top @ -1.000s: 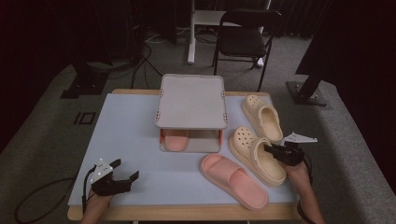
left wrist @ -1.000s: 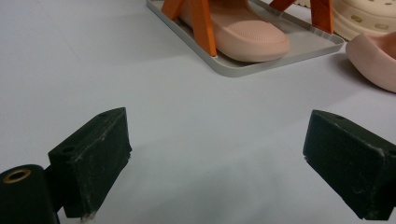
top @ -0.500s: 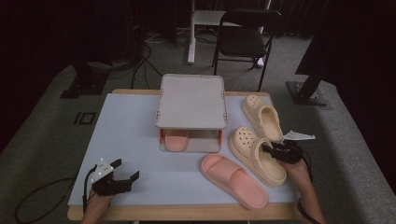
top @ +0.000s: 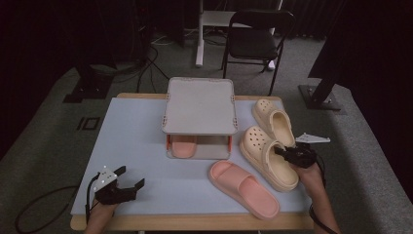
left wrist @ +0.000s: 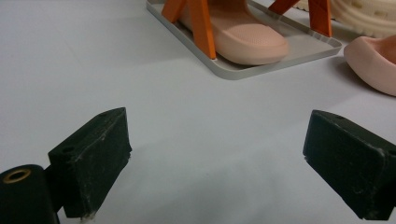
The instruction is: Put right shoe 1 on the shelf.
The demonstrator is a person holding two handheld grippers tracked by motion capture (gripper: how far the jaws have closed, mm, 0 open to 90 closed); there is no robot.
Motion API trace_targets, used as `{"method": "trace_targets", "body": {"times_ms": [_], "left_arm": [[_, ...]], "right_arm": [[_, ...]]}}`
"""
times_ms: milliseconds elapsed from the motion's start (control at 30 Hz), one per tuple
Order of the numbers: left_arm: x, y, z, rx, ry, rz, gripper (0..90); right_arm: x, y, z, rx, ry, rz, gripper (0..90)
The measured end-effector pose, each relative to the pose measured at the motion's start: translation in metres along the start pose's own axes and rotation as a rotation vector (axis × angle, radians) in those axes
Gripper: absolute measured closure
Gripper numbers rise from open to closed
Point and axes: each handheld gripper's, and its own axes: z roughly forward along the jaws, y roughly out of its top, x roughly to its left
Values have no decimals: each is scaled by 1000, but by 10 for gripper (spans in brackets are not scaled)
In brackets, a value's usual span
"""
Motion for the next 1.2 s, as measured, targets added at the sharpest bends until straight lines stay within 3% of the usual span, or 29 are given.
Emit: {"method": "trace_targets", "body": {"times_ms": [233,867,1200], "left_arm": [[1,1,-2,-11,3,-7,73],[1,1,-2,-12,-6,-5,74],[1,1,-1,-13,-7,-6,73]], "right_arm": [[8,19,-10,-27,-18,-7,772],[14,65,-30,-111,-119,86,772],[20,94,-36,-145,-173,104,771]]}}
